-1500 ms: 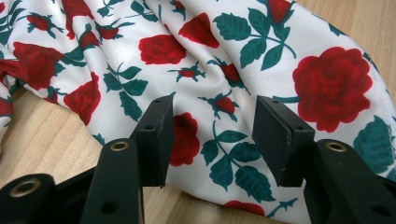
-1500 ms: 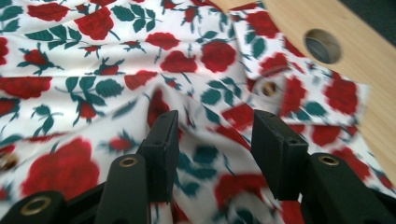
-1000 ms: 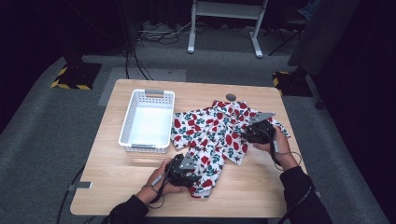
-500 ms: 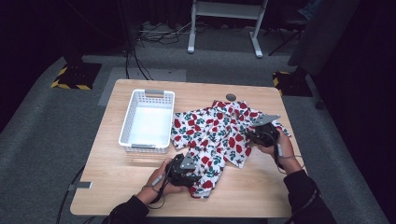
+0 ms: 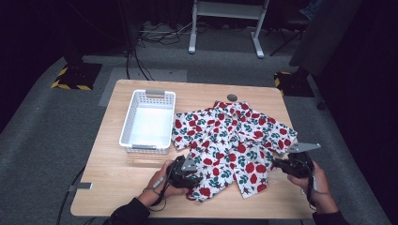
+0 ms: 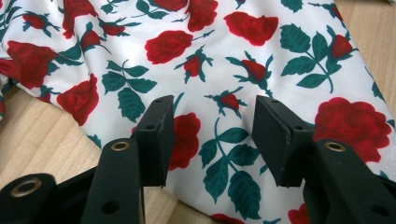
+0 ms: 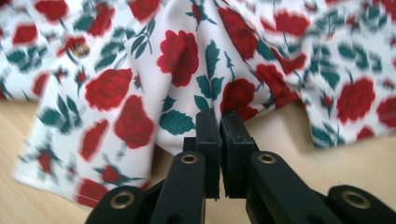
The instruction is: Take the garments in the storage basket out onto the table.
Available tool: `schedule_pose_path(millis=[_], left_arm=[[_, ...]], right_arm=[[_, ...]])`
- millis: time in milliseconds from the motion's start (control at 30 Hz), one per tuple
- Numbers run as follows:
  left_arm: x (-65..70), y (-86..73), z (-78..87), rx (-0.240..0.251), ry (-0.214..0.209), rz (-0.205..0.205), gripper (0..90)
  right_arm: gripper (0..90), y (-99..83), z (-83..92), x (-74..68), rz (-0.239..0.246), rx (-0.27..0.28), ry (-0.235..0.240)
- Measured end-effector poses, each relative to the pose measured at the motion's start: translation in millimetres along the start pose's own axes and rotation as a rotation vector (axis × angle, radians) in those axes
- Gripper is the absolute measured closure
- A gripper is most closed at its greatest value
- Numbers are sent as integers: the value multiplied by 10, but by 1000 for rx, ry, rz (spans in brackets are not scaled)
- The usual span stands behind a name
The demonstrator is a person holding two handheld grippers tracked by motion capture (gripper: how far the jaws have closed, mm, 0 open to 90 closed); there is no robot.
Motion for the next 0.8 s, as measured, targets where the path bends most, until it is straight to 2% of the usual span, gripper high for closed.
schedule_pose_path(millis=[67,167,233,300,333,367,400,433,500,567,667,733,800], left_arm=[[2,-1,2,-1,0,-1,486],[1,-3,2,4,-2,-1,486],[7,-4,4,1,0,0,485],[22,-1,1,-1,-6,1,481],[28,2,2,-7,-2,0,475],[34,2,4,-14,12,-6,460],[61,5,0,-12,12,-2,431],[106,18,-5,-5,-8,2,419],[221,81,0,33,-49,6,397],[346,151,-5,59,-87,-2,389],[481,181,-48,46,-103,-58,390],[518,160,-92,25,-103,-84,397],[544,122,-124,-1,-117,-92,414]], right_arm=[[876,-140,52,-1,-8,-21,-10],[877,-298,117,-30,-24,-39,4],[877,-373,151,-48,-6,-67,-2],[857,-403,179,-54,0,-70,-13],[814,-408,183,-58,9,-70,-15],[734,-415,174,-54,23,-75,-29],[696,-425,163,-42,29,-88,-48],[654,-428,156,-32,42,-96,-64],[576,-375,163,-32,71,-68,-82],[543,-283,192,-43,104,-19,-100],[498,-148,217,-155,163,51,-94],[489,-120,180,-285,216,62,-49],[489,-150,83,-395,254,38,-6]])
Point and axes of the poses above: each handheld gripper's, and its own axes: z roughly backward along the jaws, y roughly out of its top, x roughly to its right, the point moved 8 cm from there along -z, roughly forward along the jaws, and after that the axes turned 14 degrees about x, right-handed, at the moved point
